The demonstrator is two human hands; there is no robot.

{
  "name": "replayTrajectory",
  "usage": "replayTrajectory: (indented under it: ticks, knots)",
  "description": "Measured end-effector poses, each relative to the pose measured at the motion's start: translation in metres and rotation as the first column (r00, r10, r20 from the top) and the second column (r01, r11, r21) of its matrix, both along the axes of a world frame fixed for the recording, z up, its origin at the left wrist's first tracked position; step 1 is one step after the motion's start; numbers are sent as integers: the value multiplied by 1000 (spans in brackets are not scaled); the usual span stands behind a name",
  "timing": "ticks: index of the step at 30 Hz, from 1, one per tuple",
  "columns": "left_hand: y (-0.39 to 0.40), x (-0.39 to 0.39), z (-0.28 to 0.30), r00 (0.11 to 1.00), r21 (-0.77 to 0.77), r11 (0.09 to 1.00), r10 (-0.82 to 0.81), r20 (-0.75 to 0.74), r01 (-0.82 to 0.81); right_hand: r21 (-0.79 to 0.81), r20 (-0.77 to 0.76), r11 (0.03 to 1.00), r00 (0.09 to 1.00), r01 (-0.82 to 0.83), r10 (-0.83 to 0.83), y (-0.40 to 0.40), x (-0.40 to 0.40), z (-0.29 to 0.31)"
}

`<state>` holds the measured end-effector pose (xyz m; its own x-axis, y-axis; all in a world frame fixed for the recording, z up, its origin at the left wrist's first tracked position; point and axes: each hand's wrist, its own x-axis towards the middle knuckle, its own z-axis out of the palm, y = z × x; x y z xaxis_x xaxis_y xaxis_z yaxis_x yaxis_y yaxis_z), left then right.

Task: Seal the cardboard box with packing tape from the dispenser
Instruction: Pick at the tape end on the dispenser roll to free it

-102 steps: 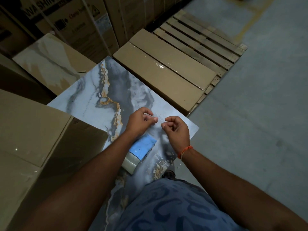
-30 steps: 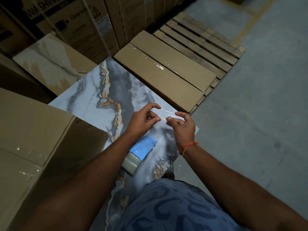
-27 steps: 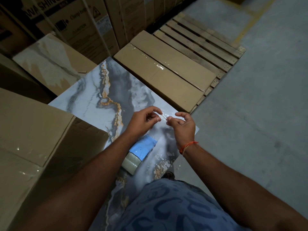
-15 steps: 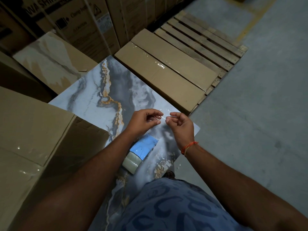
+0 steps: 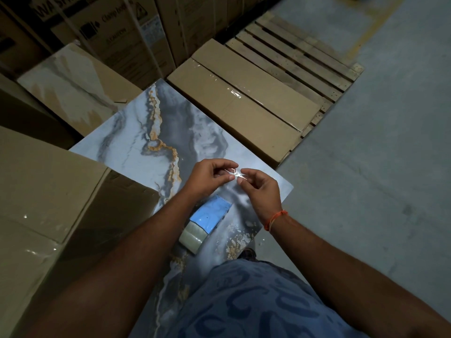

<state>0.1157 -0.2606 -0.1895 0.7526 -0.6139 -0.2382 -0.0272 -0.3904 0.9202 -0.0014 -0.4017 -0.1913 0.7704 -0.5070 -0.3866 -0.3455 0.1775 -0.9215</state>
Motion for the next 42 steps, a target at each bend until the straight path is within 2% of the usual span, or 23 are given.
replayTrajectory:
  ticks: [4,13,21,32,39,42]
  knots:
    - [0,1,0,1000,31,999,-21,23,20,-91,-1,995,999,33,-33,1,1,-1]
    - [-8,3,7,950,161,980,-155,272,114,-362,-71,930,997,-55,31,-1,5,0]
    - [-7,2,6,930,207,970,-190,313,129,-319,-44,948,999,-15,1,0,3,-1]
    - [-4,3,7,938,207,974,-154,312,91,-291,-56,957,998,5,-22,2,4,1]
    - [-3,1,7,941,206,976,-128,315,64,-407,-174,907,984,-105,36,-4,3,-3]
    - [-2,3,7,944,197,977,-140,300,82,-326,-160,928,978,-178,132,-7,1,-3]
